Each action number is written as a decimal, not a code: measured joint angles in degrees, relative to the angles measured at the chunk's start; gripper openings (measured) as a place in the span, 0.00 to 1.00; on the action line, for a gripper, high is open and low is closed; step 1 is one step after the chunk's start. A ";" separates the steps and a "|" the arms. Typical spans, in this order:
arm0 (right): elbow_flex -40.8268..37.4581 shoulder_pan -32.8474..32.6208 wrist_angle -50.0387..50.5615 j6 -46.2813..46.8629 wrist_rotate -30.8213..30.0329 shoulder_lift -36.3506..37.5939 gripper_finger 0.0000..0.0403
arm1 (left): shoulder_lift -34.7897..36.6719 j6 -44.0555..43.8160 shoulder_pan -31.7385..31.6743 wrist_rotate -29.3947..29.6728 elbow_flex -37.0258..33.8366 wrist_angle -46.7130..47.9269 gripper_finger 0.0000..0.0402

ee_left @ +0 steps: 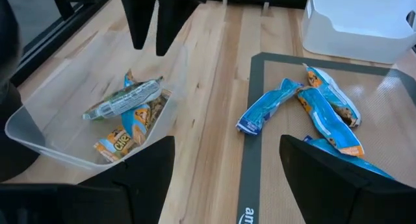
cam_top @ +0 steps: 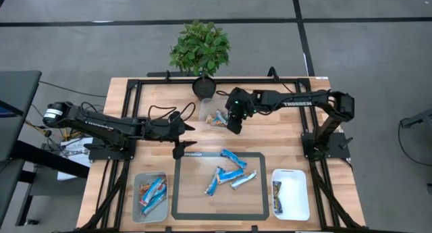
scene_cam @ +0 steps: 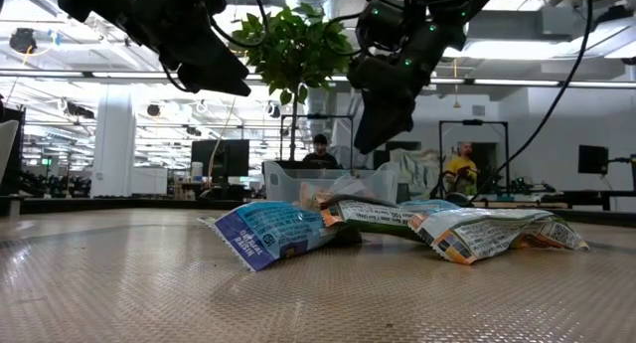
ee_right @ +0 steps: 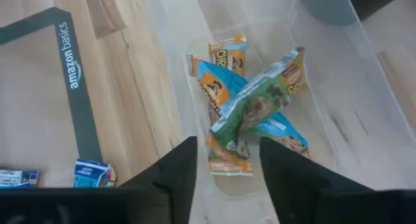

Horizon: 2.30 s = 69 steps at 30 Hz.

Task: Pick and place Granola Bars by type
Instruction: Put the violet granola bar into the white bin

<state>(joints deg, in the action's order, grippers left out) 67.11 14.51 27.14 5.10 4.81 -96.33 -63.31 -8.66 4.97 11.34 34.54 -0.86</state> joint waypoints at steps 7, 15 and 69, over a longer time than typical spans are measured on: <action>-0.06 -4.56 0.09 -0.02 2.63 2.36 0.48 | -0.02 -0.01 0.00 -0.01 0.01 0.06 0.67; -0.02 -14.22 3.58 5.57 1.57 7.69 0.47 | -0.02 -0.08 0.00 0.00 0.01 0.08 0.67; -0.04 -22.96 7.93 20.45 1.13 -12.75 0.21 | -0.04 -1.05 0.00 1.34 0.05 3.23 0.67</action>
<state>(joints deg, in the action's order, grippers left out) 67.07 -8.46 35.07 25.55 5.94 -109.09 -63.35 -9.72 4.97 12.69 34.59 2.37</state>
